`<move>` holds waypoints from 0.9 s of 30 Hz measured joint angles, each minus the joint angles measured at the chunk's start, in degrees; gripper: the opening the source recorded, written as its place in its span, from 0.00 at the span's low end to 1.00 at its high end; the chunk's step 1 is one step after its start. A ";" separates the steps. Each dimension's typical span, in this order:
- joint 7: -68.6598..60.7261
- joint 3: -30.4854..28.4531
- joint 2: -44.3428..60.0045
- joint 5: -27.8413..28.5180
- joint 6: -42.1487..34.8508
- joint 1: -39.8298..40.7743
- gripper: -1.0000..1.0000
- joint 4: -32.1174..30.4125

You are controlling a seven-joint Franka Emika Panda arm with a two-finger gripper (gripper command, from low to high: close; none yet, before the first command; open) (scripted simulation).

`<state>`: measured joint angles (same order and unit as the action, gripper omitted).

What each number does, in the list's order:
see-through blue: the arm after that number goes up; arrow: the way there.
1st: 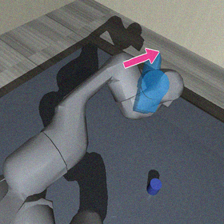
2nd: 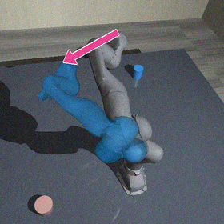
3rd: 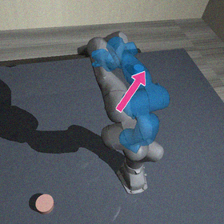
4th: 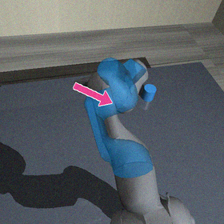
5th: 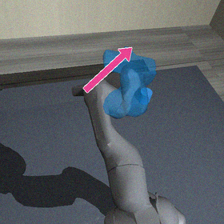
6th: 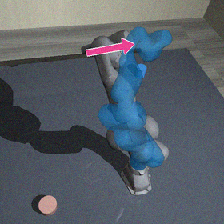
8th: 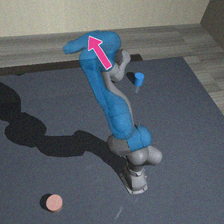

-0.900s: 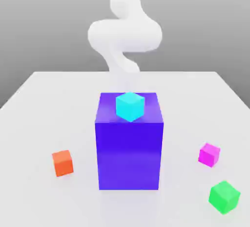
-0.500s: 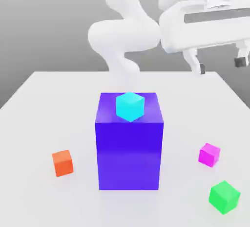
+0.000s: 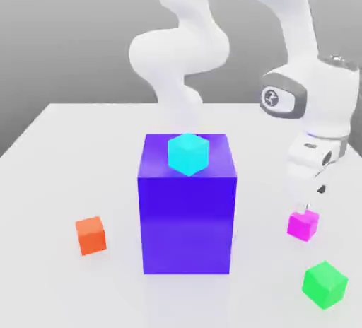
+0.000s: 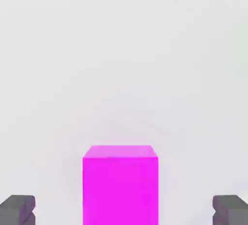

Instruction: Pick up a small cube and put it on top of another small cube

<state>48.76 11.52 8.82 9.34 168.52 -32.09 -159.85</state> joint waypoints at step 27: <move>-22.41 -3.34 -1.99 -6.77 -14.85 4.18 0.00 12.87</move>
<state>26.35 8.18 6.84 2.56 153.67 -27.92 -146.98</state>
